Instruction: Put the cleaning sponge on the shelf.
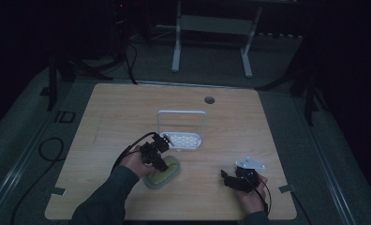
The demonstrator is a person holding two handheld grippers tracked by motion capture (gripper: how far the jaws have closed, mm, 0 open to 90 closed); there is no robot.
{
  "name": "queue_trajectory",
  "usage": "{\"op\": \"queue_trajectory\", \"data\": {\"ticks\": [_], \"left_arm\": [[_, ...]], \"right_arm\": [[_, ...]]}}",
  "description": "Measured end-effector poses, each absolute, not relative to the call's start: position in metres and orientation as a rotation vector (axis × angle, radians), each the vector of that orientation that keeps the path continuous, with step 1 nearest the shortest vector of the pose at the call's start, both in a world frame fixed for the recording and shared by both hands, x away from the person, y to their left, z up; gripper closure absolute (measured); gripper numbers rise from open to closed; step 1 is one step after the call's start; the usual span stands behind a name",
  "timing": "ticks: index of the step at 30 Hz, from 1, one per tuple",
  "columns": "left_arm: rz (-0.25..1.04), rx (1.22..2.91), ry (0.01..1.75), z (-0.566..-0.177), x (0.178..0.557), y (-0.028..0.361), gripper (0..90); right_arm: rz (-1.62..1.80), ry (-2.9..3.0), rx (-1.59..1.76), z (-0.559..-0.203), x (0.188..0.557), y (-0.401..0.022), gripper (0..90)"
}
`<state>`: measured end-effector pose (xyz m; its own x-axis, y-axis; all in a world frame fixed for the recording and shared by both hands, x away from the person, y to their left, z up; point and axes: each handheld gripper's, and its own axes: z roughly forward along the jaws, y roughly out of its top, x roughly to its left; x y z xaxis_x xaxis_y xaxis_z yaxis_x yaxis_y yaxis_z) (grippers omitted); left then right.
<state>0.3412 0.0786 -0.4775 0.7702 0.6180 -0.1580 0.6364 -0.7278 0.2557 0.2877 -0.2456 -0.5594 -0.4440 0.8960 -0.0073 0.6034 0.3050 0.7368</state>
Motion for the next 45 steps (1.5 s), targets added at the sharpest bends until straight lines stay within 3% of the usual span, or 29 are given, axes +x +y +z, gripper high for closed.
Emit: {"op": "queue_trajectory", "data": {"ticks": [45], "left_arm": [[-0.072,2.853,0.848,-0.476,0.347,0.062,71.8]], "right_arm": [[0.943,2.159,1.335,-0.559,0.288,-0.246,26.5]]}}
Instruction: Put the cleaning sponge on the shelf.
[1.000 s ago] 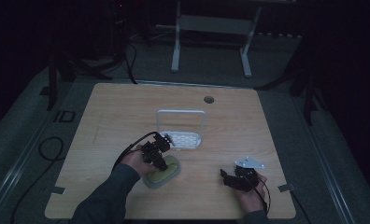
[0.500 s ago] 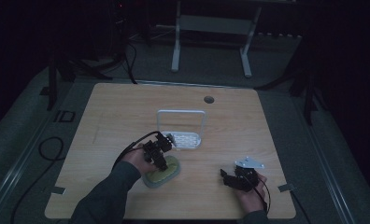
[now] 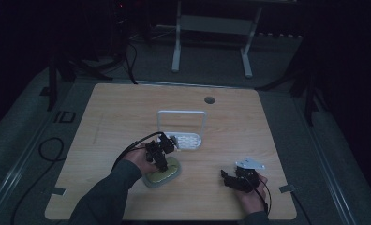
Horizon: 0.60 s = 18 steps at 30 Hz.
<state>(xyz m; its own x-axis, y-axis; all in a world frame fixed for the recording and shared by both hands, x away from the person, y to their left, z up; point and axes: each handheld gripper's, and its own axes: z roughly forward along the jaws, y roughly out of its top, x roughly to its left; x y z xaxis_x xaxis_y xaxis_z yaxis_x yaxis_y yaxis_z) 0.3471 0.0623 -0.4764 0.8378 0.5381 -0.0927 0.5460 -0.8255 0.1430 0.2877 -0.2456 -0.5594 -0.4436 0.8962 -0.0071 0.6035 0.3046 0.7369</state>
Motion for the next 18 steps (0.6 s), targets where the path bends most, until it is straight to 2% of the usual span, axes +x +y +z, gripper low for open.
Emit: {"op": "queue_trajectory", "data": {"ticks": [18], "left_arm": [[0.034,2.856,0.769,-0.4686,0.3493,0.0592,71.8]], "right_arm": [[0.943,2.159,1.334,-0.5595,0.2877,-0.2456,26.5]]}}
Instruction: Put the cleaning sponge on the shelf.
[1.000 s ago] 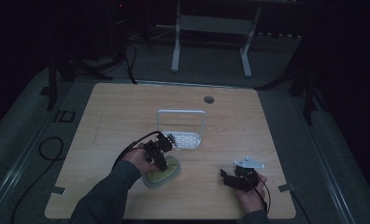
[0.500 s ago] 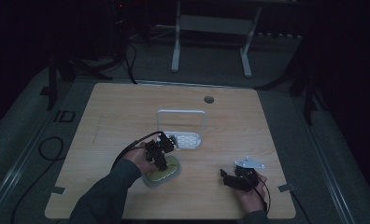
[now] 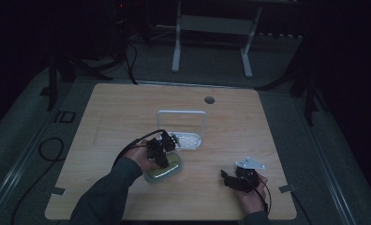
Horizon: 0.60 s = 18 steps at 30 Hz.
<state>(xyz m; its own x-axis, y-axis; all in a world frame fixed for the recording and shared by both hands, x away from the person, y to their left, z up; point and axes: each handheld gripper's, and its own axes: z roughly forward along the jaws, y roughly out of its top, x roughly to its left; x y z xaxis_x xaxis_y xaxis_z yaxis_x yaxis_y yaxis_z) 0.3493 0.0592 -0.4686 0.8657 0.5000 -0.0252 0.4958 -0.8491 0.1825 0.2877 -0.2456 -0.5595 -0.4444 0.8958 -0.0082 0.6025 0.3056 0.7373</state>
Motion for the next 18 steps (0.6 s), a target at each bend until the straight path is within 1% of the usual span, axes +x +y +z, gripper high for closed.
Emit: {"op": "queue_trajectory", "data": {"ticks": [18], "left_arm": [[0.180,2.832,0.659,-0.4610,0.3506,0.0547,71.8]], "right_arm": [[0.944,2.159,1.332,-0.5595,0.2878,-0.2457,26.5]]}}
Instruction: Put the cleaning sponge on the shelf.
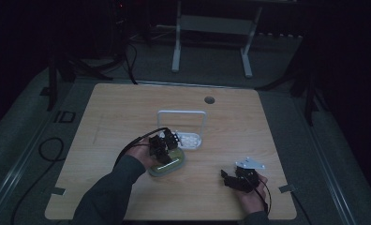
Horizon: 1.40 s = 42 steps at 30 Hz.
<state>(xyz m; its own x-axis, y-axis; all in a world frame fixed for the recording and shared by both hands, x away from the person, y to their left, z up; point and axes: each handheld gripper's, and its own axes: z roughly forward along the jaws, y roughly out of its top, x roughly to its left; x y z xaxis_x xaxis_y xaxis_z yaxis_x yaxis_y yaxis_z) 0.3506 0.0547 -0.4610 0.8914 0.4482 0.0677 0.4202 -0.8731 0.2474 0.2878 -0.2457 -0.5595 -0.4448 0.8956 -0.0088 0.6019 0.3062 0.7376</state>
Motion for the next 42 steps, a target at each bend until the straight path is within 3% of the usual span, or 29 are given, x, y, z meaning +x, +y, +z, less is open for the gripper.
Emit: {"op": "queue_trajectory", "data": {"ticks": [22,42], "left_arm": [[0.313,2.832,0.457,-0.452,0.352,0.054,71.7],[0.376,2.810,0.375,-0.450,0.360,0.052,71.7]], "right_arm": [[0.944,2.157,1.335,-0.559,0.288,-0.246,26.5],[0.944,2.158,1.333,-0.559,0.288,-0.246,26.5]]}}
